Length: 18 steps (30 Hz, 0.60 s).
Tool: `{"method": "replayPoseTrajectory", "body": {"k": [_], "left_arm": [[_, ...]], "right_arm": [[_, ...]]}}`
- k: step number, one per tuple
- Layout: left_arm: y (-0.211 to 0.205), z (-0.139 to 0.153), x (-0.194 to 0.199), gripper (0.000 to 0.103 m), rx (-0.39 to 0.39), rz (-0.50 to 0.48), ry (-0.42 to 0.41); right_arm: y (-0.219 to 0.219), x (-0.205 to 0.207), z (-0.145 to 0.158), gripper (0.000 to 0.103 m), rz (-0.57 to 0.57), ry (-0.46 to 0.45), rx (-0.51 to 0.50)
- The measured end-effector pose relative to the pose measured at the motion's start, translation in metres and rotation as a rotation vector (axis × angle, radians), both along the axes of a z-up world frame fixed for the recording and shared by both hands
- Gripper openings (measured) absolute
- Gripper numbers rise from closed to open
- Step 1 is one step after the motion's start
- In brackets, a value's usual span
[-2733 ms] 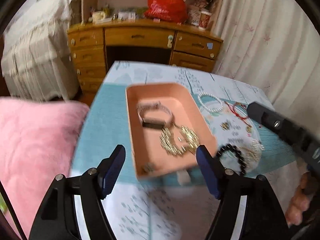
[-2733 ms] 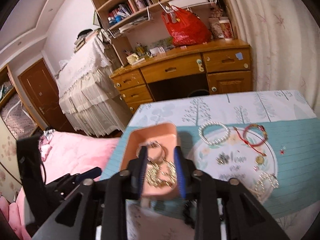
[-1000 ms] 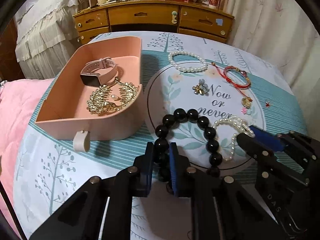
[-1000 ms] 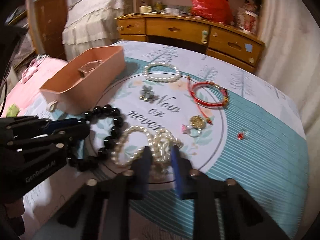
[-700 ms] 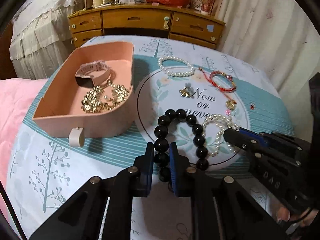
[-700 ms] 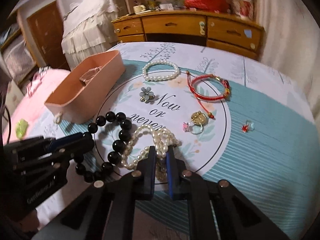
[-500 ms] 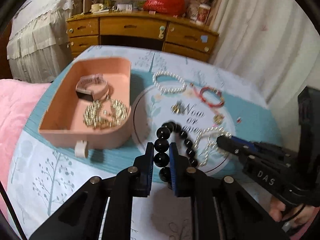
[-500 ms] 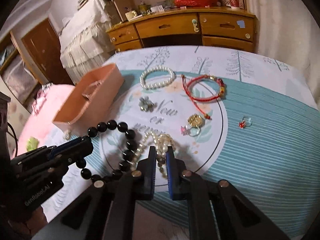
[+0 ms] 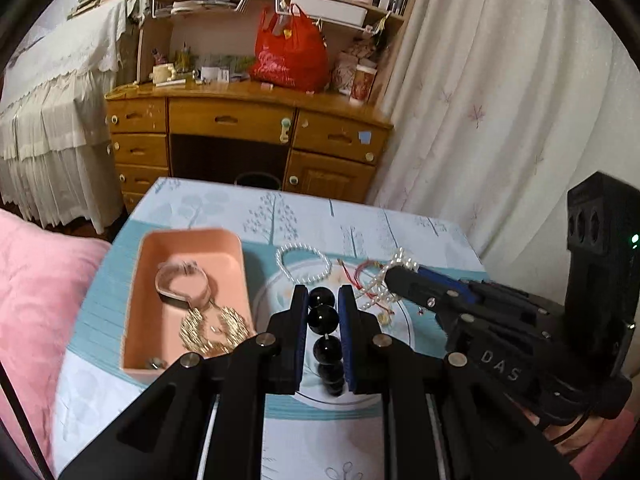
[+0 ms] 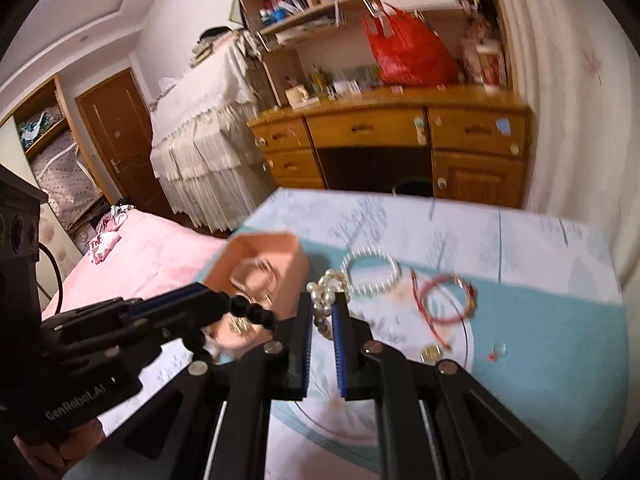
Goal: Organize jewelry
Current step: 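Carry the bracelet with the left gripper while the right carries the pearl necklace into the box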
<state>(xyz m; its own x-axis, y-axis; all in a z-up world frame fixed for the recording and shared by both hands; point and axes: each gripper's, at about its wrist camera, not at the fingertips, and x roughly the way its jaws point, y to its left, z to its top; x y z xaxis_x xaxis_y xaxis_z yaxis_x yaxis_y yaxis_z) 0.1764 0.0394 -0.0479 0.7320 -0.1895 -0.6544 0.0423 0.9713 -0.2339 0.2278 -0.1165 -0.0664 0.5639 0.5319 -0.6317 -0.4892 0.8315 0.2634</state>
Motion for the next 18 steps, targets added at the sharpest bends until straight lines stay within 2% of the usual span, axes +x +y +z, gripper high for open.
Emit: {"method": "replayPoseTrajectory", "body": {"k": [4, 9, 18], "left_arm": [[0.016, 0.015, 0.007, 0.013, 0.059, 0.026, -0.012], [0.045, 0.023, 0.015, 0.013, 0.076, 0.066, -0.035], [0.094, 0.022, 0.033, 0.013, 0.062, 0.084, -0.038]], "right_arm": [[0.017, 0.004, 0.023, 0.009, 0.011, -0.058, 0.019], [0.038, 0.01, 0.04, 0.01, 0.015, -0.078, 0.074], [0.086, 0.018, 0.039, 0.01, 0.02, -0.044, 0.11]]}}
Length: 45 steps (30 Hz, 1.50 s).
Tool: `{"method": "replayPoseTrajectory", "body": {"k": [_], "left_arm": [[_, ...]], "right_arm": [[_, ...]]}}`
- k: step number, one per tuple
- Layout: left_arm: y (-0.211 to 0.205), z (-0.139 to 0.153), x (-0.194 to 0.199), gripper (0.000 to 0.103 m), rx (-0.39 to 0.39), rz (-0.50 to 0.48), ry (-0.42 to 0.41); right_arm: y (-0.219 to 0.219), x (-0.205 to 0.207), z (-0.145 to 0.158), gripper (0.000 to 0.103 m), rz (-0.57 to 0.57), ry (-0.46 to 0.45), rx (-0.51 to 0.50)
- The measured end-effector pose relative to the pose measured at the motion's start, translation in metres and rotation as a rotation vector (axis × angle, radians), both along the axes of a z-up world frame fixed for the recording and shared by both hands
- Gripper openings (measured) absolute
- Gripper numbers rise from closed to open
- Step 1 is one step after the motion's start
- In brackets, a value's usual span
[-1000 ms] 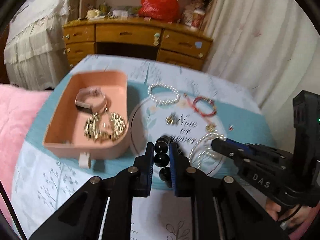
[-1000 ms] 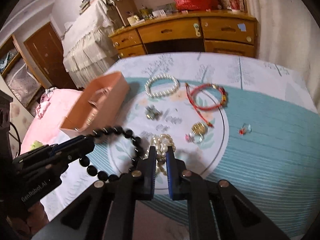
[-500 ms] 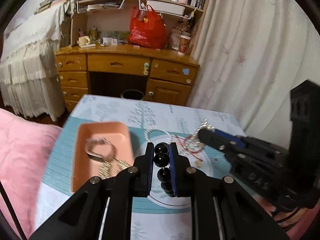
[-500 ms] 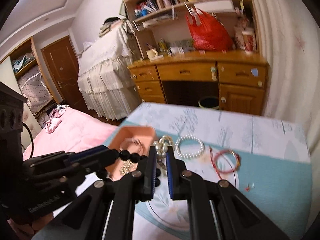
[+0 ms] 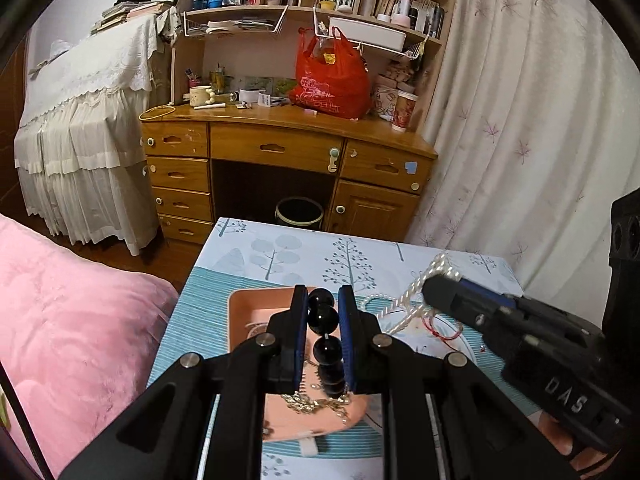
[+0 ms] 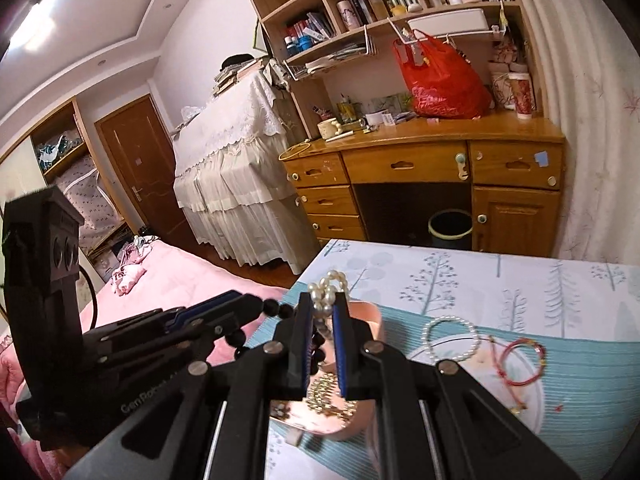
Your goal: Organize jewelry
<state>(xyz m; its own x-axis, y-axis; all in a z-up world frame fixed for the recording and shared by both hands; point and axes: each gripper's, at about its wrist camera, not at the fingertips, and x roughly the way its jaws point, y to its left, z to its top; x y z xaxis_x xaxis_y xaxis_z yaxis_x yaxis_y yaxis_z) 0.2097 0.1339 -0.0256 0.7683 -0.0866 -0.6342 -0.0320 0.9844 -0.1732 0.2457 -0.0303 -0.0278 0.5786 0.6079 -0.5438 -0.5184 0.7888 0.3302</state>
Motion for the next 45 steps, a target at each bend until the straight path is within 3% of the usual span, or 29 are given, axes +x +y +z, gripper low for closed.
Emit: {"method": "replayPoseTrajectory", "body": {"k": [4, 7, 11, 14, 17, 19, 21, 26, 31, 37, 45], "left_arm": [[0.012, -0.012, 0.007, 0.013, -0.005, -0.011, 0.044], [0.024, -0.034, 0.012, 0.014, -0.065, -0.017, 0.129], [0.037, -0.063, 0.011, 0.03, -0.145, 0.002, 0.237], [0.041, -0.072, 0.009, 0.043, -0.132, -0.002, 0.263], [0.044, -0.073, 0.008, 0.047, -0.107, 0.001, 0.263], [0.046, -0.071, 0.007, 0.048, -0.114, 0.002, 0.263], [0.047, -0.069, 0.009, 0.048, -0.129, 0.0, 0.26], [0.035, -0.065, 0.008, 0.05, -0.127, -0.025, 0.257], [0.016, -0.062, 0.005, 0.056, -0.122, -0.059, 0.253], [-0.013, -0.053, 0.001, 0.06, -0.064, -0.089, 0.215], [-0.061, -0.052, 0.003, 0.061, -0.071, -0.147, 0.208]], "right_arm": [[0.02, 0.002, -0.009, 0.01, 0.005, 0.021, -0.034], [0.028, -0.001, -0.022, 0.01, 0.002, 0.051, -0.041], [0.031, -0.007, -0.063, 0.01, -0.034, 0.18, -0.103], [0.027, -0.013, -0.089, 0.01, -0.067, 0.303, -0.121], [0.017, -0.019, -0.097, 0.014, -0.096, 0.349, -0.079], [0.012, -0.021, -0.098, 0.03, -0.113, 0.367, -0.069], [0.01, -0.023, -0.097, 0.039, -0.129, 0.36, -0.075], [0.007, -0.025, -0.091, 0.046, -0.144, 0.359, -0.069], [-0.003, -0.025, -0.093, 0.068, -0.168, 0.383, -0.079], [-0.036, -0.024, -0.105, 0.069, -0.235, 0.446, -0.058], [-0.094, -0.02, -0.115, 0.069, -0.308, 0.455, -0.168]]}}
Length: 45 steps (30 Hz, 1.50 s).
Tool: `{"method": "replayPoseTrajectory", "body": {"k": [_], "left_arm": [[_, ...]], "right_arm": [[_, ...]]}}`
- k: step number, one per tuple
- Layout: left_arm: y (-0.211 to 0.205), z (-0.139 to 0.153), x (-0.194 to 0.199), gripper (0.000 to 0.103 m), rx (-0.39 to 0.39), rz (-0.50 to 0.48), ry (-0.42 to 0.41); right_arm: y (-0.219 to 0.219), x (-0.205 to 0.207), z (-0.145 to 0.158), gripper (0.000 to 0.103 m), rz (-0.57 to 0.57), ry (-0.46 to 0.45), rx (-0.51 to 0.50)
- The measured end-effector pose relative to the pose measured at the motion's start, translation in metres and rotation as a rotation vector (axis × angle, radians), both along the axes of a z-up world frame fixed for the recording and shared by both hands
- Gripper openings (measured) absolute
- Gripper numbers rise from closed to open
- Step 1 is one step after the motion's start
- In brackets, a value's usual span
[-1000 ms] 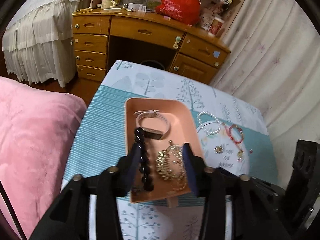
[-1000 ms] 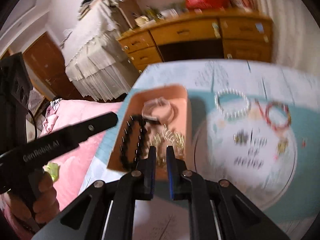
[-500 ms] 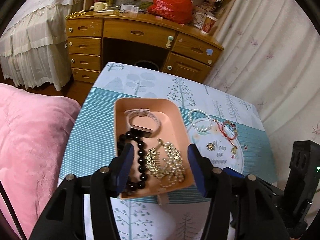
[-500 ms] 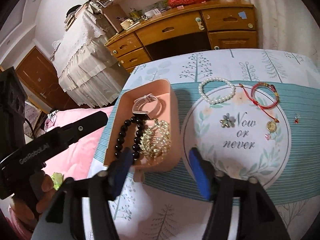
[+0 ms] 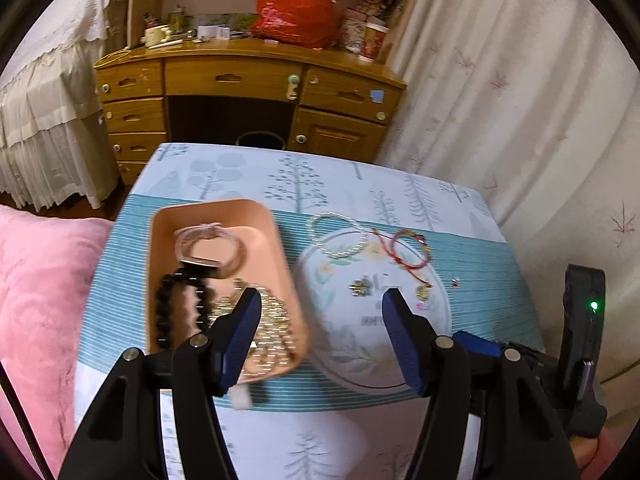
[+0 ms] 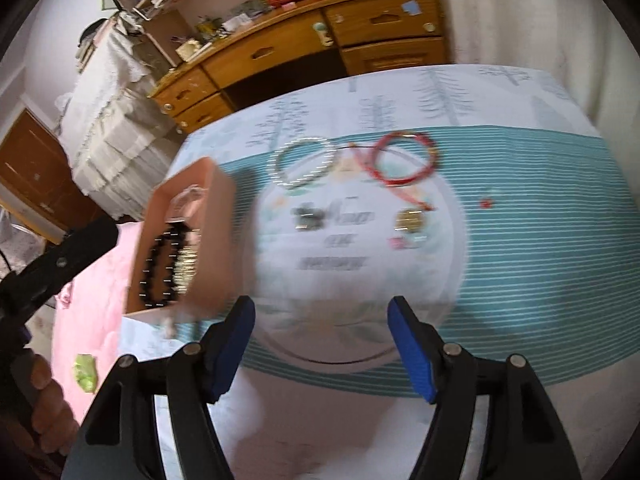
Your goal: Organize jewelry
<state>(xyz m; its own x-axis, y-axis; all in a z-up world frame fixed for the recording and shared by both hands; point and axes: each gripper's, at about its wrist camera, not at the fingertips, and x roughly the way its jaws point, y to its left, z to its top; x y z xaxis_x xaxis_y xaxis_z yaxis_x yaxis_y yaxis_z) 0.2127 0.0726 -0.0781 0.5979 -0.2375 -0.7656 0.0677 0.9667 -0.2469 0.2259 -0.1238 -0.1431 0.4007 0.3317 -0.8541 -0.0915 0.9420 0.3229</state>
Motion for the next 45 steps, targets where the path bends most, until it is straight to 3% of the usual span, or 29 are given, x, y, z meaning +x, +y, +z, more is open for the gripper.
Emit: {"method": "replayPoseTrajectory", "body": {"k": [10, 16, 23, 26, 29, 33, 39, 41, 43, 45], "left_arm": [[-0.08, -0.016, 0.006, 0.061, 0.042, -0.09, 0.002], [-0.126, -0.042, 0.012, 0.06, 0.11, -0.131, -0.016], [-0.154, -0.074, 0.025, 0.038, 0.159, -0.161, 0.022], [-0.16, -0.084, 0.031, 0.035, 0.179, -0.149, 0.03], [-0.164, -0.092, 0.037, 0.024, 0.201, -0.134, 0.033], [-0.167, -0.101, 0.044, 0.023, 0.214, -0.135, 0.049], [-0.172, -0.103, 0.044, 0.019, 0.234, -0.145, 0.035], [-0.172, -0.103, 0.044, 0.018, 0.233, -0.142, 0.031], [-0.172, -0.104, 0.043, 0.015, 0.228, -0.14, 0.027], [-0.173, -0.104, 0.044, 0.007, 0.223, -0.145, 0.023]], "right_arm": [[-0.063, 0.017, -0.012, 0.07, 0.033, -0.041, -0.169], [-0.087, 0.031, -0.019, 0.07, 0.095, -0.132, -0.282], [-0.09, 0.04, -0.017, 0.07, 0.228, -0.323, -0.392], [-0.088, 0.047, -0.021, 0.07, 0.278, -0.322, -0.374], [-0.089, 0.052, -0.025, 0.069, 0.289, -0.318, -0.335], [-0.092, 0.059, -0.032, 0.048, 0.285, -0.278, -0.272], [-0.089, 0.057, -0.039, 0.04, 0.31, -0.286, -0.272], [-0.087, 0.057, -0.04, 0.035, 0.319, -0.294, -0.264], [-0.086, 0.058, -0.04, 0.021, 0.325, -0.297, -0.267], [-0.086, 0.059, -0.04, 0.018, 0.329, -0.295, -0.253]]}}
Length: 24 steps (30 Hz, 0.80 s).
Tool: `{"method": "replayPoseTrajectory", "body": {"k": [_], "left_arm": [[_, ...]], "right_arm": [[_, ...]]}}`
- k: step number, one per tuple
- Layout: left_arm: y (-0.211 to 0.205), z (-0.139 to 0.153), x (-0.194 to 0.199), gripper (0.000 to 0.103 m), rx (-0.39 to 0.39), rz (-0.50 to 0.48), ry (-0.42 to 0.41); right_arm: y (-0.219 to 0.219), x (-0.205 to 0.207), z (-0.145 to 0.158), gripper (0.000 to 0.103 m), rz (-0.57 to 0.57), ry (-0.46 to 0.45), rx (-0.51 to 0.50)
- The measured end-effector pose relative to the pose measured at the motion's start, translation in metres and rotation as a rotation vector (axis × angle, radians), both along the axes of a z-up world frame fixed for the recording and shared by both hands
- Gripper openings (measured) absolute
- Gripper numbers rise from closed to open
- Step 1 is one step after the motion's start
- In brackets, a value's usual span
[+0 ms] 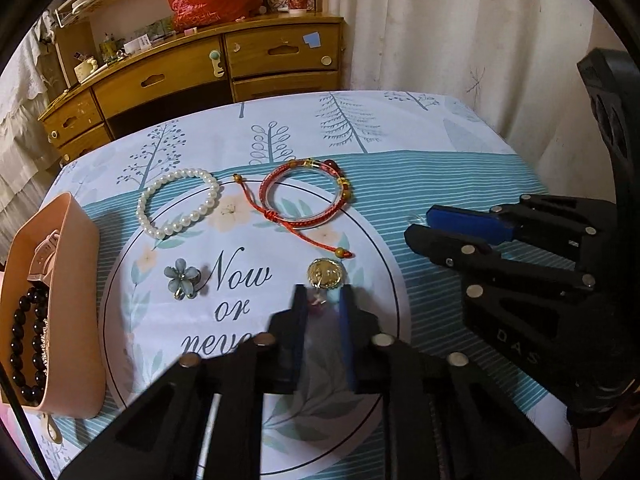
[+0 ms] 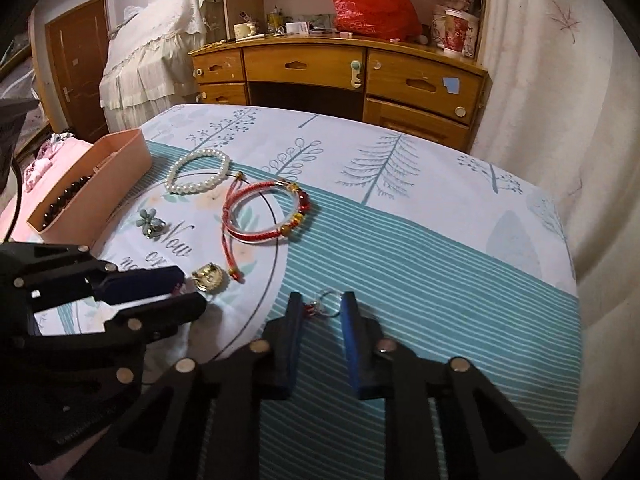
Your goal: Organize jewelry
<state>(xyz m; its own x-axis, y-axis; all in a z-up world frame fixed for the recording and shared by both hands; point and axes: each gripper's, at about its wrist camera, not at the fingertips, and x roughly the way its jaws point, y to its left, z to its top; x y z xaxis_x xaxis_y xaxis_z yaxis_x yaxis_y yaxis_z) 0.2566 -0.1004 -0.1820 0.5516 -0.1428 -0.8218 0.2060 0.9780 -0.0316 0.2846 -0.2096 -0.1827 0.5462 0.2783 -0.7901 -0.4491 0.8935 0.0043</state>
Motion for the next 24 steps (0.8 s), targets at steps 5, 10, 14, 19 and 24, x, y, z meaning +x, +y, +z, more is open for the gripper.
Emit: {"method": "replayPoseTrajectory", "body": {"k": [5, 10, 14, 19, 24], "left_arm": [[0.0, 0.0, 0.0, 0.007, 0.0, -0.004, -0.009], [0.004, 0.002, 0.001, 0.006, -0.023, 0.006, -0.006], [0.01, 0.009, -0.003, 0.006, -0.025, 0.008, -0.026], [0.015, 0.021, -0.006, 0.006, -0.035, 0.006, -0.039], [0.023, 0.033, -0.014, 0.006, -0.048, 0.004, -0.051]], "right_arm": [[-0.003, 0.003, 0.002, 0.005, -0.028, 0.022, 0.03], [-0.006, 0.005, 0.002, 0.0, -0.061, 0.033, 0.051], [-0.005, 0.005, 0.002, 0.0, -0.065, 0.035, 0.049], [-0.004, 0.003, 0.008, 0.0, -0.073, 0.024, 0.074], [-0.002, 0.007, 0.009, 0.001, -0.128, 0.027, 0.026]]}}
